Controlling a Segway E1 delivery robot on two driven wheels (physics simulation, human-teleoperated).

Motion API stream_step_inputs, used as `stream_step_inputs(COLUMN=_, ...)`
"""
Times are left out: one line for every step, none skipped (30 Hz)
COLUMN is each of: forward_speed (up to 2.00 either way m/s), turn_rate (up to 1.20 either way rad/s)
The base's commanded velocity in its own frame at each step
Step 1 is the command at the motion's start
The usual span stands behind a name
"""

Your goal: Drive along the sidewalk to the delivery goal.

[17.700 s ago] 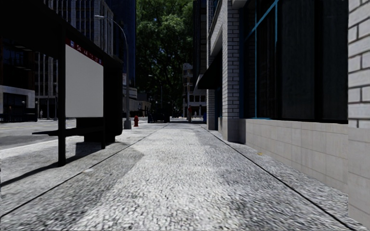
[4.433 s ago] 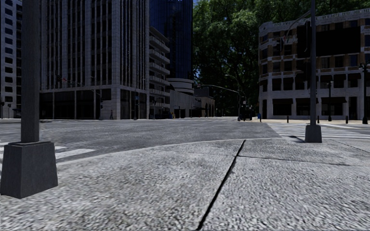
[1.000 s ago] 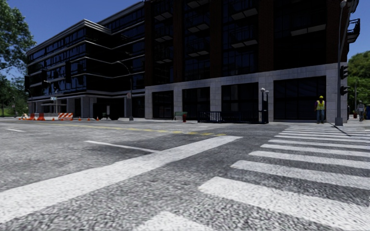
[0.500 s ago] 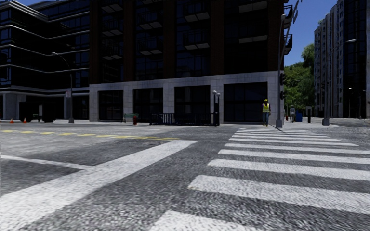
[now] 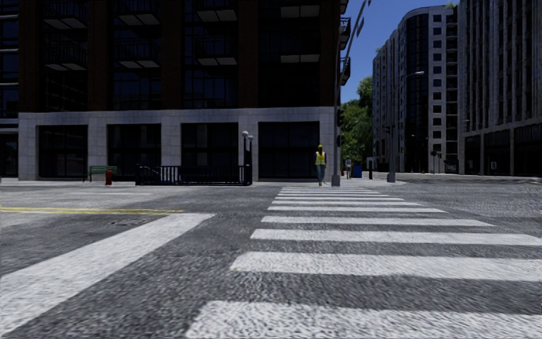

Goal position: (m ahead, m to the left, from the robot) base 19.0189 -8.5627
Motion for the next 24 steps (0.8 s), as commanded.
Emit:
stream_step_inputs(forward_speed=1.61, turn_rate=-0.61)
stream_step_inputs(forward_speed=1.61, turn_rate=-0.61)
stream_step_inputs(forward_speed=1.61, turn_rate=-0.53)
stream_step_inputs(forward_speed=1.61, turn_rate=-0.53)
stream_step_inputs(forward_speed=1.61, turn_rate=-0.31)
stream_step_inputs(forward_speed=1.61, turn_rate=0.00)
stream_step_inputs(forward_speed=1.61, turn_rate=0.00)
stream_step_inputs(forward_speed=1.61, turn_rate=0.00)
stream_step_inputs(forward_speed=1.61, turn_rate=0.00)
stream_step_inputs(forward_speed=1.61, turn_rate=0.00)
stream_step_inputs(forward_speed=1.61, turn_rate=0.00)
stream_step_inputs(forward_speed=1.61, turn_rate=0.00)
stream_step_inputs(forward_speed=1.61, turn_rate=0.00)
stream_step_inputs(forward_speed=1.61, turn_rate=0.00)
stream_step_inputs(forward_speed=1.61, turn_rate=0.00)
stream_step_inputs(forward_speed=1.61, turn_rate=0.00)
stream_step_inputs(forward_speed=1.61, turn_rate=0.00)
stream_step_inputs(forward_speed=1.61, turn_rate=0.00)
stream_step_inputs(forward_speed=1.61, turn_rate=0.00)
stream_step_inputs(forward_speed=1.61, turn_rate=0.00)
stream_step_inputs(forward_speed=1.61, turn_rate=0.00)
stream_step_inputs(forward_speed=1.61, turn_rate=0.00)
stream_step_inputs(forward_speed=1.61, turn_rate=0.00)
stream_step_inputs(forward_speed=1.61, turn_rate=0.00)
